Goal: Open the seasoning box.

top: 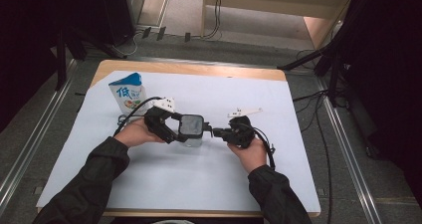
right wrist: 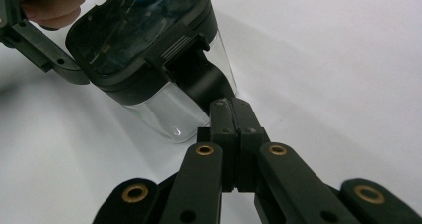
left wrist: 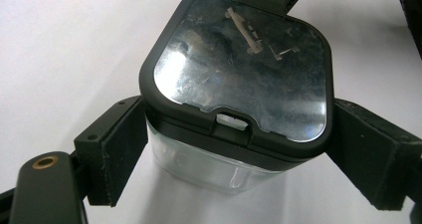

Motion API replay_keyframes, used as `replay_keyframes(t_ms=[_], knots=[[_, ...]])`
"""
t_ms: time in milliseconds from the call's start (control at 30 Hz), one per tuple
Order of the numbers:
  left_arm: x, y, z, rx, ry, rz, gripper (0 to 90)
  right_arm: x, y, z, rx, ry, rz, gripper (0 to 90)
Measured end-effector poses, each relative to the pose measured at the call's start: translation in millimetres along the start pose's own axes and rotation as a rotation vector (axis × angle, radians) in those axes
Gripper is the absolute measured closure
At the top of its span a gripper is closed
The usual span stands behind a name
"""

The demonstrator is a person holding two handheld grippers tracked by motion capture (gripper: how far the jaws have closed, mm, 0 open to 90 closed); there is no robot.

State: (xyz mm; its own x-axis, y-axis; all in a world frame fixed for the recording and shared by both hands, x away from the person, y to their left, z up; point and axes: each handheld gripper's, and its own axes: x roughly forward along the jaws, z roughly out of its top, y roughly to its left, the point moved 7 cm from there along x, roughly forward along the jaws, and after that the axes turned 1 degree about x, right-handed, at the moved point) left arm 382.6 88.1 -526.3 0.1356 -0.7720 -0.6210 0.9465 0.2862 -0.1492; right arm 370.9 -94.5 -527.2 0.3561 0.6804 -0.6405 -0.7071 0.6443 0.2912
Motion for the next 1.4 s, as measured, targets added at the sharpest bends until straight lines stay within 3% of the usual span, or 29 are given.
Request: replay_keyframes(t_ms=[700, 833, 967, 1100, 1233, 1400], knots=[[-15.6, -3.3, 6.9, -0.001, -0.014, 0.004, 16.4, 1.2, 0.3, -0.2, -0.008, 0.006, -0.003, 90.0], [-22.9, -5.4, 10.5, -0.002, -0.038, 0.002, 19.0, 0.8, 0.5, -0.4, -0.007, 0.009, -0.004, 90.0], [-30.3, -9.0, 13.0, 0.026, -0.055, -0.016, 29.4, 1.5, -0.1, -0.6, -0.009, 0.008, -0.003, 90.0], [-32.6, -15.5, 15.2, 0.05, -0.047, -0.041, 45.9, 1.4, -0.1, -0.6, -0.009, 0.01, -0.002, 90.0], [-35.6, -17.3, 16.3, 0.021, -0.044, -0.077, 53.6, 0.7, -0.5, -0.6, -0.005, 0.01, -0.002, 90.0], [-38.4, -21.7, 17.8, 0.033, -0.043, -0.1, 66.2, 0.6, -0.5, -0.8, -0.005, 0.011, -0.001, 90.0]])
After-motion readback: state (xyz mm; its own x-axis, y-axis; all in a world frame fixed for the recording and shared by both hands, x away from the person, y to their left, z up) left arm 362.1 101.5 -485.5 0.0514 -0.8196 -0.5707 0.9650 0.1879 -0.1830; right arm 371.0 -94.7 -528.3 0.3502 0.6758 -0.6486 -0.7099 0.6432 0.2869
